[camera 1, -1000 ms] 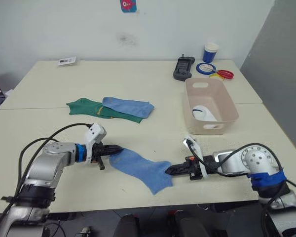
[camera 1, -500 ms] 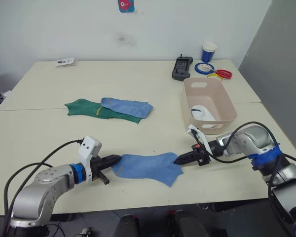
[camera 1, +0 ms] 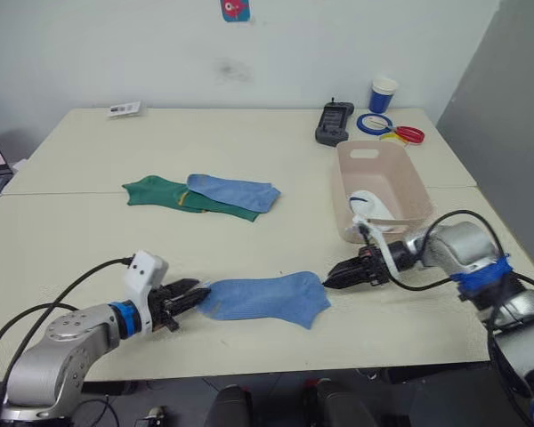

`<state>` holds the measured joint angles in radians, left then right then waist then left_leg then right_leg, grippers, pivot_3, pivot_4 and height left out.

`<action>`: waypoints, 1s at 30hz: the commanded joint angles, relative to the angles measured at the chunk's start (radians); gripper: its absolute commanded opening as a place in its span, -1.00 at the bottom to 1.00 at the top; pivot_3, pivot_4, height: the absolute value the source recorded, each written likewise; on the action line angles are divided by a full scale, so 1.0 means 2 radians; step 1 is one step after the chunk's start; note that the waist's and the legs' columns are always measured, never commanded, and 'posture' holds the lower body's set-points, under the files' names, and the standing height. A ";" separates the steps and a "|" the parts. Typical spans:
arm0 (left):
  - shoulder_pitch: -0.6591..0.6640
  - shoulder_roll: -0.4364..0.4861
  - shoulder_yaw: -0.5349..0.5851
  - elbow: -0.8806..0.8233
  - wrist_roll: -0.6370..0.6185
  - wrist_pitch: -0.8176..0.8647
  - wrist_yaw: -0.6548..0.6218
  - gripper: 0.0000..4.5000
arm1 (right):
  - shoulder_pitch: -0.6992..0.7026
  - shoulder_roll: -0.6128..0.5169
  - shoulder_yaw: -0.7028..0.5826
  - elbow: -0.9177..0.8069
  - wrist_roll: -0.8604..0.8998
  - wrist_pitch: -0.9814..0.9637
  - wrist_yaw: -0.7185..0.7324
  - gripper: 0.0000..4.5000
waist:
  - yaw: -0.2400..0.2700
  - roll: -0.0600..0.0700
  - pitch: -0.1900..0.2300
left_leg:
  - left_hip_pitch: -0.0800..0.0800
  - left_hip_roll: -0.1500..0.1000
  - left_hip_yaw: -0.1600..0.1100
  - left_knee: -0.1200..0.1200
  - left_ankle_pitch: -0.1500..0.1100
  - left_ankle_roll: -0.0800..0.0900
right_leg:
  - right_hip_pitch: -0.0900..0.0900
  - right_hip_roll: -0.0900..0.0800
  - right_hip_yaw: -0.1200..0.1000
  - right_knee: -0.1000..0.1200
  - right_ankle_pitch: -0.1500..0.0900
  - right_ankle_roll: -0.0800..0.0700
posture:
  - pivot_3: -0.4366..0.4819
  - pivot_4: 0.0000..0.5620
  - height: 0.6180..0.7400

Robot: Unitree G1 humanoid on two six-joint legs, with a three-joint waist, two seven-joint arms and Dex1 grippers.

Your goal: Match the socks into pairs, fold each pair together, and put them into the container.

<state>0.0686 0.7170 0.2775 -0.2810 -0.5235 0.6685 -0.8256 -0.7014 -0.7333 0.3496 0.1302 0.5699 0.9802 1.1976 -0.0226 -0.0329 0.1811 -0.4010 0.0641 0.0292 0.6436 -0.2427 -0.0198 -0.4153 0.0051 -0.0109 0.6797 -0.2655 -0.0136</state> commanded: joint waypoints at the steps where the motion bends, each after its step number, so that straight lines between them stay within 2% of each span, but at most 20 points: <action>1: -0.002 0.032 0.024 0.005 0.015 -0.089 -0.058 0.30 | 0.068 -0.025 -0.037 -0.142 -0.027 -0.122 0.001 0.89 | 0.000 0.000 0.000 | 0.000 0.000 0.000 0.000 0.000 0.000 | 0.000 -0.001 0.000 0.000 0.000 0.000 | -0.05 -0.47 1.00; 3: 0.013 0.056 0.015 0.012 0.047 -0.175 -0.104 0.30 | 0.115 -0.035 -0.031 -0.198 -0.069 -0.207 0.001 0.89 | 0.000 0.000 0.000 | 0.000 0.000 0.000 0.000 0.000 0.000 | 0.000 -0.001 0.000 0.000 0.000 0.000 | -0.05 -0.47 1.00; 5: 0.028 0.073 0.005 0.025 0.075 -0.264 -0.153 0.30 | 0.154 -0.036 -0.012 -0.218 -0.133 -0.321 -0.004 0.89 | -0.002 0.000 0.000 | 0.000 0.000 0.001 0.000 0.000 0.000 | 0.000 -0.001 0.000 0.000 0.000 0.000 | -0.05 -0.47 1.00; 8: 0.035 0.084 -0.009 0.046 0.095 -0.368 -0.202 0.30 | 0.190 -0.028 0.007 -0.208 -0.201 -0.448 -0.010 0.89 | -0.003 0.000 0.000 | 0.001 0.000 0.002 -0.001 0.000 0.000 | 0.000 -0.002 0.000 0.000 0.000 0.000 | -0.05 -0.47 1.00; 11: 0.034 0.086 -0.027 0.064 0.111 -0.449 -0.237 0.30 | 0.209 -0.018 0.023 -0.189 -0.250 -0.517 -0.026 0.89 | -0.003 0.000 0.000 | 0.001 0.000 0.002 0.000 0.000 0.000 | 0.000 -0.002 0.000 0.000 0.000 0.000 | -0.05 -0.47 1.00; 16: -0.014 0.071 -0.090 0.133 0.174 -0.560 -0.238 0.30 | 0.201 0.019 0.052 -0.133 -0.324 -0.615 -0.065 0.89 | -0.001 0.000 0.000 | 0.001 0.000 0.002 0.000 0.000 0.000 | 0.000 -0.002 0.000 0.000 0.000 0.000 | -0.05 -0.47 1.00; 19: -0.043 0.060 -0.125 0.181 0.219 -0.609 -0.215 0.30 | 0.185 0.043 0.064 -0.093 -0.358 -0.655 -0.082 0.89 | -0.003 0.000 0.000 | 0.002 0.000 0.002 0.000 0.000 0.000 | 0.000 -0.001 0.001 0.000 0.000 0.000 | -0.05 -0.47 1.00; 20: -0.053 0.056 -0.131 0.196 0.231 -0.628 -0.205 0.22 | 0.179 0.051 0.067 -0.085 -0.363 -0.665 -0.086 0.90 | -0.004 0.000 -0.001 | 0.002 0.000 0.002 0.000 0.000 0.000 | 0.001 0.001 0.001 0.000 0.000 0.000 | -0.05 -0.47 1.00; 22: -0.067 0.051 -0.137 0.214 0.240 -0.639 -0.189 0.04 | 0.171 0.058 0.067 -0.073 -0.370 -0.679 -0.088 0.73 | -0.003 -0.001 -0.001 | 0.003 0.001 0.002 0.000 0.000 0.000 | 0.001 0.001 0.001 0.001 0.000 0.000 | -0.05 -0.47 1.00; 24: -0.076 0.051 -0.145 0.229 0.249 -0.650 -0.179 -0.24 | 0.165 0.058 0.067 -0.062 -0.374 -0.697 -0.088 0.48 | -0.003 0.000 -0.001 | 0.003 0.001 0.002 -0.001 0.000 0.000 | 0.002 0.001 0.001 0.001 0.000 0.000 | -0.05 -0.47 1.00; 29: -0.084 0.054 -0.159 0.252 0.253 -0.663 -0.161 -0.95 | 0.159 0.058 0.065 -0.048 -0.368 -0.719 -0.083 -0.28 | -0.002 0.000 -0.001 | 0.003 0.001 0.002 0.000 0.000 0.000 | 0.002 0.001 0.001 0.001 0.000 0.000 | -0.05 -0.47 1.00; 30: -0.084 0.054 -0.160 0.252 0.250 -0.662 -0.159 -1.00 | 0.158 0.058 0.064 -0.046 -0.366 -0.720 -0.082 -0.47 | -0.002 0.000 -0.001 | 0.003 0.000 0.002 0.000 0.000 0.000 | 0.002 0.001 0.001 0.001 0.000 0.000 | -0.05 -0.47 1.00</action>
<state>-0.0929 0.8181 -0.0385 0.2097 -0.0274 -0.6578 -1.1631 -0.3709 -0.6112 0.4924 0.0300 -0.1589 -0.4519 1.0389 -0.0265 -0.0338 0.1797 -0.3942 0.0651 0.0335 0.6428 -0.2426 -0.0202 -0.4110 0.0063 -0.0095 0.6810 -0.2651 -0.0144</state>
